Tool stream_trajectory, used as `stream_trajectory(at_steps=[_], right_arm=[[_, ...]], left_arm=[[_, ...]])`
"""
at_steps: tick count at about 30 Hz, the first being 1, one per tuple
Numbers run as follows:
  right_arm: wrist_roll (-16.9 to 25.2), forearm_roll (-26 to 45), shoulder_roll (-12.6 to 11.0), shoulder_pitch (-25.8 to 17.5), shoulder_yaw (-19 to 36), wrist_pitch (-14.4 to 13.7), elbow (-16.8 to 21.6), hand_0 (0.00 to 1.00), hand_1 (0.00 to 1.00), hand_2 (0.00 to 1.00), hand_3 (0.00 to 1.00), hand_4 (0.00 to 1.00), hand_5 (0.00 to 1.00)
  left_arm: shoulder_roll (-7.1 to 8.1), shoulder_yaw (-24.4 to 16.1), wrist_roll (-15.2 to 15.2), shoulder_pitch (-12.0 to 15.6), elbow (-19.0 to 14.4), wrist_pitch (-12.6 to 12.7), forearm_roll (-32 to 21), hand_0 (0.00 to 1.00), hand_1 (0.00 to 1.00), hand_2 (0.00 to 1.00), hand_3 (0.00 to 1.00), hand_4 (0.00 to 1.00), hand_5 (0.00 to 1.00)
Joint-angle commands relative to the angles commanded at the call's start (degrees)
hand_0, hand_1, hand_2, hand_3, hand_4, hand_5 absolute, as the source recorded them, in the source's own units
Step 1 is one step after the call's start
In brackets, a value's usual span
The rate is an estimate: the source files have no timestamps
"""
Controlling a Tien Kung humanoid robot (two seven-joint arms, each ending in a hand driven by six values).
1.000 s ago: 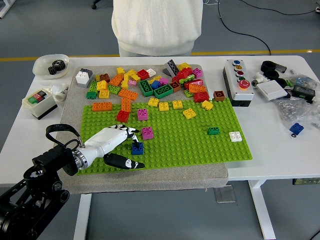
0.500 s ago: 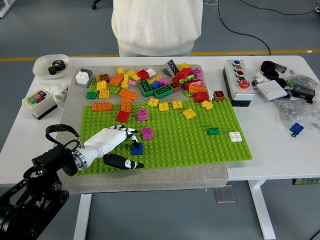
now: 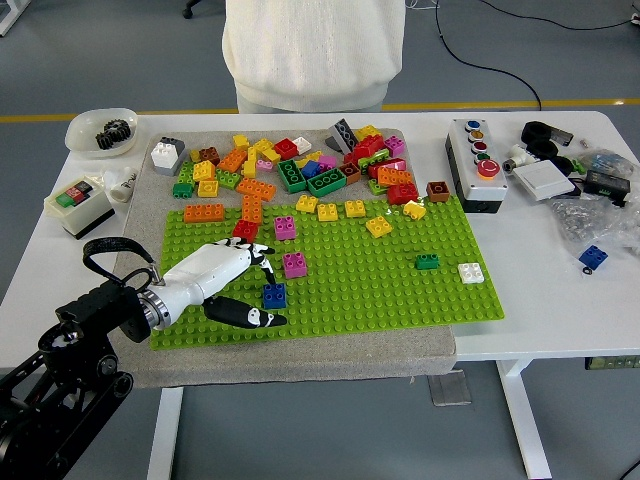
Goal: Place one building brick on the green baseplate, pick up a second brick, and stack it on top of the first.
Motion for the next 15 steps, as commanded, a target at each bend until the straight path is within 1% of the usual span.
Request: stream_trajectory(at_steps=[5, 6, 7, 11, 12, 15], right_arm=[[0.0, 0.0, 0.0, 0.0, 0.1, 0.0, 0.0, 0.742, 0.646, 0.716, 0.606, 0.829, 0.404], [0.0, 0.0, 0.0, 0.0, 0.1, 0.0, 0.0, 0.742, 0.646, 0.716, 0.606, 0.829, 0.404], [0.0, -0.1, 0.0, 0.0, 0.1, 0.0, 0.0, 0.742, 0.646, 0.716, 0.606, 0.829, 0.404], [-0.1, -0.2, -0.1, 0.0, 0.3, -0.1, 0.0, 0.742, 0.646, 0.716, 0.606, 0.829, 0.404], [-0.1, -0.2, -0.1, 0.0, 0.3, -0.1, 0.0, 0.742, 0.646, 0.716, 0.606, 0.829, 0.404], [-0.1, -0.2, -0.1, 0.0, 0.5, -0.1, 0.0, 0.742, 0.646, 0.716, 0.606, 0.829, 0.404]], left_arm=[[0.09, -1.3, 0.2, -0.2, -1.6, 0.3, 0.0, 0.949, 0.780, 0.896, 0.601, 0.998, 0.676], [0.09, -1.5, 0.2, -0.3, -1.8, 0.4, 0.0, 0.940, 0.756, 0.867, 0.608, 0.998, 0.671], [0.11, -1.9, 0.4, -0.5, -2.0, 0.4, 0.0, 0.940, 0.756, 0.867, 0.608, 0.998, 0.671], [0.07, -3.0, 1.2, -1.1, -2.1, 0.4, 0.0, 0.940, 0.756, 0.867, 0.608, 0.998, 0.671], [0.06, -3.1, 1.3, -1.2, -2.1, 0.4, 0.0, 0.901, 0.724, 0.833, 0.636, 0.998, 0.666], [0.00, -3.8, 2.0, -1.7, -1.9, 0.5, 0.0, 0.901, 0.724, 0.833, 0.636, 0.998, 0.666]])
